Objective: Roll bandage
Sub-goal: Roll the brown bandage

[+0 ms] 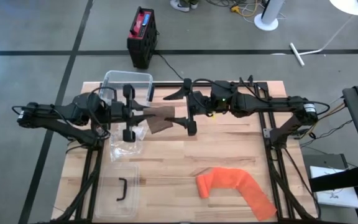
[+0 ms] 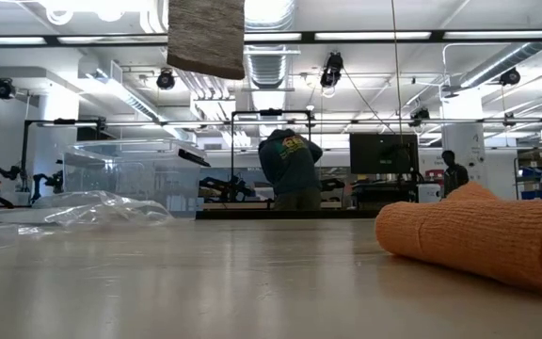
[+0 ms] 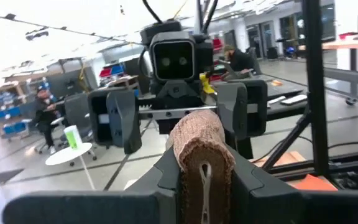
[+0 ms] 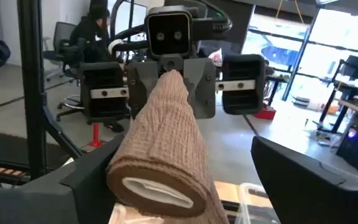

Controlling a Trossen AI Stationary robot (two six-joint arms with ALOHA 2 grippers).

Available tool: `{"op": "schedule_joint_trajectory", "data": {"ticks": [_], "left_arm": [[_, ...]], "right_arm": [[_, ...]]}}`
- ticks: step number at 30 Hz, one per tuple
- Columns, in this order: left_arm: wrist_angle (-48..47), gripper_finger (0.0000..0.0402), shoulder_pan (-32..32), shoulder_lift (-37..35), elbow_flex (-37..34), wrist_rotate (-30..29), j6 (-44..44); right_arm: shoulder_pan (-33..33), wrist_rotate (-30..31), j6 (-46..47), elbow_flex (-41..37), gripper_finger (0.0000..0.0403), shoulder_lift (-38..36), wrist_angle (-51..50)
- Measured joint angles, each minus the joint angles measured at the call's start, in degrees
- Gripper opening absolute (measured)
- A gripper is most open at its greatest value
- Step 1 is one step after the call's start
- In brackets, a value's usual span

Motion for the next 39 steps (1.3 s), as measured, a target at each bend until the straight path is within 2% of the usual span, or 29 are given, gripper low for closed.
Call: {"op": "schedule_joint_trajectory", "data": {"ticks": [7, 14, 18, 24, 30, 35, 39], "left_arm": [[1.16, 0.0058, -0.16, 0.68, -0.36, 0.45, 3.45], [2.79, 0.0055, -0.18, 1.5, -0.49, 0.38, 4.8], [3.65, 0.0062, -0.18, 1.94, -0.5, 0.12, 5.29], [4.04, 0.0063, -0.21, 2.26, -0.51, -1.21, 5.15], [1.71, 0.0084, -0.21, 1.36, -0.51, -1.47, 0.57], [-0.1, 0.0121, -0.21, 0.24, -0.62, -1.46, -1.41], [-6.03, 0.0149, -0.34, -2.89, -0.62, -1.43, -0.81]], "right_arm": [[-0.42, -2.05, 3.81, 0.42, 0.0314, 0.02, -1.1], [-0.4, -2.9, 7.74, 0.42, 0.0267, 0.02, -1.03], [-0.36, -3.02, 8.93, 0.42, 0.0222, 0.02, -0.97], [-0.38, -2.77, 9.37, 0.46, 0.0134, 0.0, -0.97], [-0.46, -2.46, 3.79, 0.56, 0.0061, -0.15, -1.77], [-0.51, -2.35, -4.1, 1.15, 0.0051, -0.14, -2.77], [-0.56, -3.42, -5.25, 1.96, 0.0058, -0.19, -3.99]]}}
